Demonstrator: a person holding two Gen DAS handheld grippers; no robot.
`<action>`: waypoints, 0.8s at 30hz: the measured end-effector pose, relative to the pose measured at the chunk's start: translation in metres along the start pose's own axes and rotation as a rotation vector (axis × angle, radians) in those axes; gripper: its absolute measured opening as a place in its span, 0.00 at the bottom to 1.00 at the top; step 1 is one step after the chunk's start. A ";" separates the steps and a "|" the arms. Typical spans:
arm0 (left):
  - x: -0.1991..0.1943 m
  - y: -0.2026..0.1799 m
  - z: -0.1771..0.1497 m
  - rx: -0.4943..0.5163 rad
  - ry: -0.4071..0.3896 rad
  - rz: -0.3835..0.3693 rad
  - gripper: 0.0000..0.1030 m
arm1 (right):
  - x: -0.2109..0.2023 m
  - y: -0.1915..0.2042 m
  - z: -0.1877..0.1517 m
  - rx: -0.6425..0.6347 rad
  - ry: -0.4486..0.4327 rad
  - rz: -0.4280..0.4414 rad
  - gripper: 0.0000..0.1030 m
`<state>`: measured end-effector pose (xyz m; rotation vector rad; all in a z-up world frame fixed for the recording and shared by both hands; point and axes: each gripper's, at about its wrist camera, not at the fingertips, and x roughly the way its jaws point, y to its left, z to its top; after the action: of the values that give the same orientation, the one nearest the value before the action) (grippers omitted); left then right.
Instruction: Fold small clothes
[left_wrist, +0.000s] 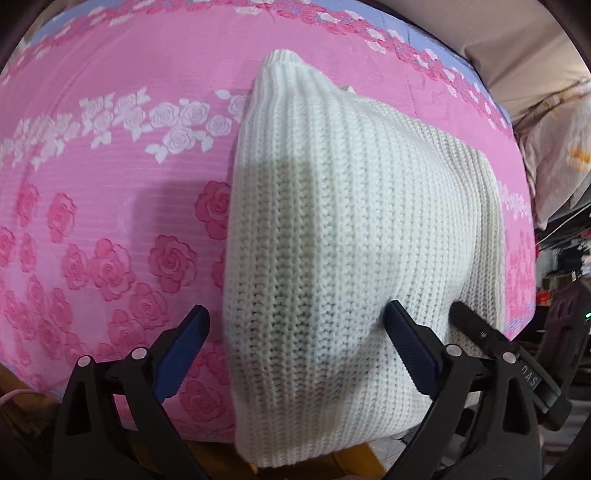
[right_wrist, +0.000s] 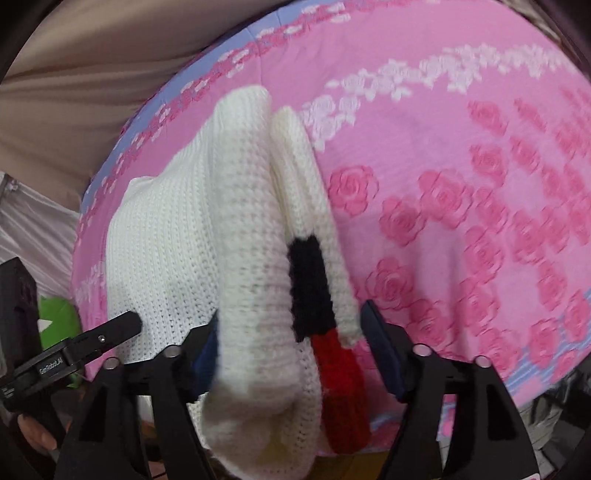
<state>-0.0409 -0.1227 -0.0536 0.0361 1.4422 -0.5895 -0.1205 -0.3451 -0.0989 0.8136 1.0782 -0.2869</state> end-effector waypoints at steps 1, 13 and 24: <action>0.004 0.002 0.000 -0.015 0.009 -0.014 0.93 | 0.003 -0.002 -0.001 0.018 0.007 0.021 0.74; -0.007 -0.021 -0.002 0.069 0.016 -0.026 0.53 | 0.004 0.006 0.000 0.061 0.033 0.113 0.45; -0.088 -0.083 0.004 0.282 -0.138 -0.044 0.43 | -0.076 0.034 -0.006 0.045 -0.124 0.188 0.38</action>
<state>-0.0718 -0.1638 0.0557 0.1830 1.2210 -0.8130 -0.1407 -0.3304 -0.0197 0.9183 0.8754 -0.2007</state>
